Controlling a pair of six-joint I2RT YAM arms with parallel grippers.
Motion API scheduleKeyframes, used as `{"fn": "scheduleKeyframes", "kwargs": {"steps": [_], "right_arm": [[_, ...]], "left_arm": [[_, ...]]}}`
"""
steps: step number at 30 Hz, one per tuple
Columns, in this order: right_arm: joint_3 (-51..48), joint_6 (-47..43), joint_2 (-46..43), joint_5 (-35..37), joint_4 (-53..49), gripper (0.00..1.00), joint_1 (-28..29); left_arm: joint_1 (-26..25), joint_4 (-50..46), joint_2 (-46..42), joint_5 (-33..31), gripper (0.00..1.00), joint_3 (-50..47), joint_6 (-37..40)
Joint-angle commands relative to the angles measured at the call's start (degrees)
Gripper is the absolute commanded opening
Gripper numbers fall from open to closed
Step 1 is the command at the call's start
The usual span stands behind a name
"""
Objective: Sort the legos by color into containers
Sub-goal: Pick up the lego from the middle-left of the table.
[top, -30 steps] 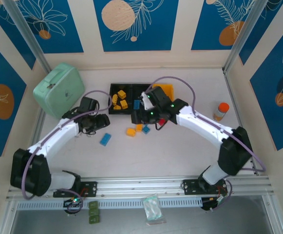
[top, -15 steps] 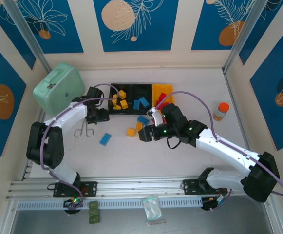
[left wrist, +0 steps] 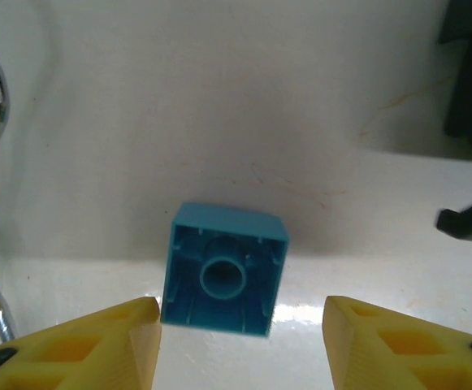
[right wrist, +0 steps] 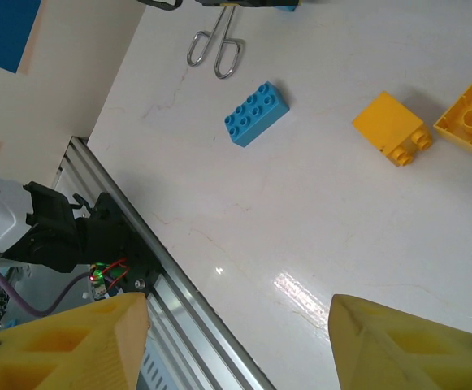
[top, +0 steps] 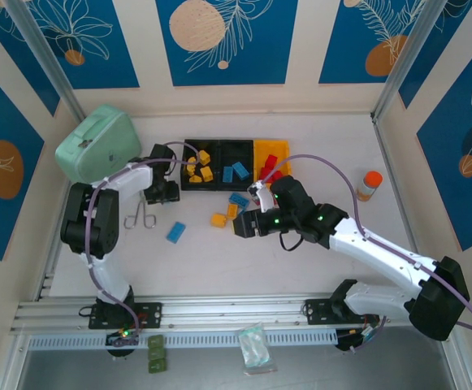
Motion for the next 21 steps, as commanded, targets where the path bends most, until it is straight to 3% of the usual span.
{"fn": "scheduleKeyframes", "kwargs": {"steps": [1, 9, 14, 21], "right_arm": [[-1.2, 0.8, -1.1, 0.5, -0.1, 0.60, 0.4], [-1.5, 1.4, -0.7, 1.0, 0.4, 0.60, 0.4], [-1.5, 1.6, -0.2, 0.7, 1.2, 0.60, 0.4], [-1.2, 1.6, 0.2, 1.4, 1.3, 0.60, 0.5]], "left_arm": [[0.9, 0.1, 1.3, -1.2, 0.47, 2.1, 1.6], [0.9, -1.5, 1.3, -2.2, 0.29, 2.5, 2.8], [0.9, -2.2, -1.9, -2.1, 0.28, 0.1, 2.6], [0.9, -2.6, -10.2, 3.5, 0.27, -4.6, 1.1]]}}
